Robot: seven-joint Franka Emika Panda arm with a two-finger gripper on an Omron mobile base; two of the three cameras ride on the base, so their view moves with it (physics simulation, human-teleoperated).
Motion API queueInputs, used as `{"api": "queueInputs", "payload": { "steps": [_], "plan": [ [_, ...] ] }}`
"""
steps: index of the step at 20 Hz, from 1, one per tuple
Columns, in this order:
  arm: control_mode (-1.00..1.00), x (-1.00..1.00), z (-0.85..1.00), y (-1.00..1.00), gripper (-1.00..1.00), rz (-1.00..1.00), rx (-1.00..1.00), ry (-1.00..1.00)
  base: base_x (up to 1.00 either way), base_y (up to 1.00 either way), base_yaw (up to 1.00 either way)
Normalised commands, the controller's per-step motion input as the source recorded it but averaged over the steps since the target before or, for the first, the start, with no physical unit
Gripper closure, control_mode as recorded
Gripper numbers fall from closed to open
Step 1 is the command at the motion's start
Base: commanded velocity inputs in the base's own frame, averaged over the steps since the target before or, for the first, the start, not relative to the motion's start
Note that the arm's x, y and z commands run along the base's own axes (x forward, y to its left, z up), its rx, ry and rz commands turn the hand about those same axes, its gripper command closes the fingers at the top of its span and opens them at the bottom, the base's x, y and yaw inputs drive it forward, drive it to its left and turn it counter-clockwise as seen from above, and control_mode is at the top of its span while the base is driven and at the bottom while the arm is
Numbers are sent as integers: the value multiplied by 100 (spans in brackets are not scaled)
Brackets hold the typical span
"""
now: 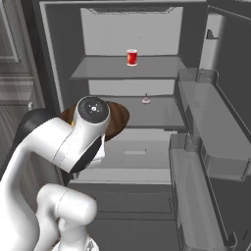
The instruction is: Pick the chicken drumstick and lemon from their plates and place them in the bowl. Then put the bowl in the fridge.
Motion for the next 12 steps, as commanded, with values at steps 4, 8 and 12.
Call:
{"api": "queueInputs", "payload": {
  "steps": [4, 8, 12],
  "plan": [
    [-100, 0, 0, 0, 100, 0, 0, 0, 0, 0, 0],
    [-100, 0, 0, 0, 100, 0, 0, 0, 0, 0, 0],
    [-100, 0, 0, 0, 100, 0, 0, 0, 0, 0, 0]
  ]
}}
